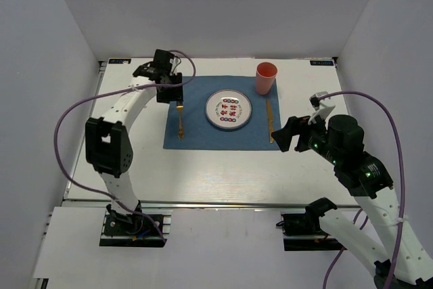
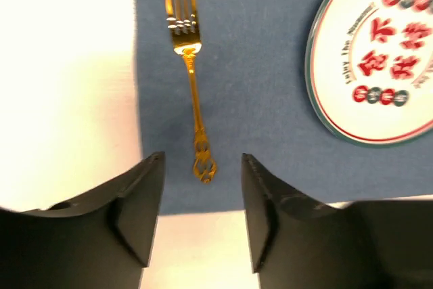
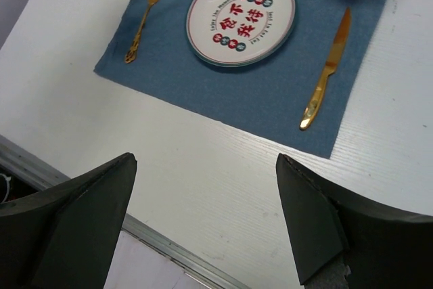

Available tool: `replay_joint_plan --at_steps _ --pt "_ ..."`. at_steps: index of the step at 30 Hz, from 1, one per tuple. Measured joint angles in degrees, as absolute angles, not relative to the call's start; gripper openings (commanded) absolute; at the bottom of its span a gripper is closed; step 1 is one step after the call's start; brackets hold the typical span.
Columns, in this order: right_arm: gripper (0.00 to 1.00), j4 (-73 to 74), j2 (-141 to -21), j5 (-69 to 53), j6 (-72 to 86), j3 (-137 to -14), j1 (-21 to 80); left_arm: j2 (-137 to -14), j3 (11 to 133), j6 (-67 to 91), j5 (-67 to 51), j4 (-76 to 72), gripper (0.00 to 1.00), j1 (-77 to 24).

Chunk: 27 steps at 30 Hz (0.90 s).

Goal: Set the dinner table for one person

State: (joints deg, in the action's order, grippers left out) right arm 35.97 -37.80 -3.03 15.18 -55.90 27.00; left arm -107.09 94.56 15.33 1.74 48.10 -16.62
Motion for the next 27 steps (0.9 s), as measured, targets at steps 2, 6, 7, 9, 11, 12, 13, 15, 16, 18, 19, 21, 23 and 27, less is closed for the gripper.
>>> replay_joint_plan --at_steps 2,6,7,9,11,12,13,15,16,18,19,21,23,27 --pt "0.89 37.6 -37.8 -0.7 16.1 -57.1 27.0 -103.2 94.5 15.6 3.2 49.3 0.91 -16.6" --pt "0.89 41.9 -37.8 5.7 17.6 -61.8 27.0 -91.4 91.5 18.5 8.0 50.3 0.98 -16.6" --pt "0.89 43.3 -37.7 7.5 17.9 -63.6 27.0 -87.4 90.0 19.3 9.3 50.5 0.98 -16.6" --pt "0.89 46.0 -37.7 10.8 18.1 -67.6 27.0 -79.0 87.0 20.5 11.5 51.0 0.98 -16.6" --pt "0.89 48.6 -37.4 13.6 18.2 -71.7 27.0 -70.0 84.5 21.8 13.9 52.0 0.98 -16.5" --pt "0.89 50.0 -37.1 15.0 18.2 -73.9 27.0 -65.6 83.5 22.6 15.1 52.6 0.98 -16.4" --pt "0.89 51.4 -36.6 16.1 18.2 -75.9 27.0 -61.8 82.8 23.3 16.0 52.9 0.98 -16.4" --pt "0.89 54.0 -35.7 18.0 18.2 -79.9 27.0 -54.2 80.6 24.9 17.8 53.9 0.98 -16.3" --pt "0.89 55.5 -35.3 19.0 18.2 -81.4 27.0 -50.7 79.4 25.8 18.4 54.7 0.98 -16.3" --pt "0.89 58.0 -34.2 20.2 18.2 -84.1 27.0 -44.9 77.5 27.4 19.3 56.2 0.98 -16.3" --pt "0.89 59.4 -33.7 21.1 18.2 -85.4 27.0 -42.3 76.6 28.2 19.7 57.4 0.98 -16.3" --pt "0.89 61.9 -33.0 22.5 18.1 -87.4 27.0 -38.5 75.5 29.7 20.4 59.6 0.98 -16.3" --pt "0.89 63.9 -32.3 23.9 18.1 -88.5 27.0 -34.8 74.7 31.1 20.8 61.4 0.98 -16.3" --pt "0.89 66.2 -30.6 25.2 18.0 -88.0 27.0 -32.1 74.3 32.7 21.9 63.6 0.98 -16.3"
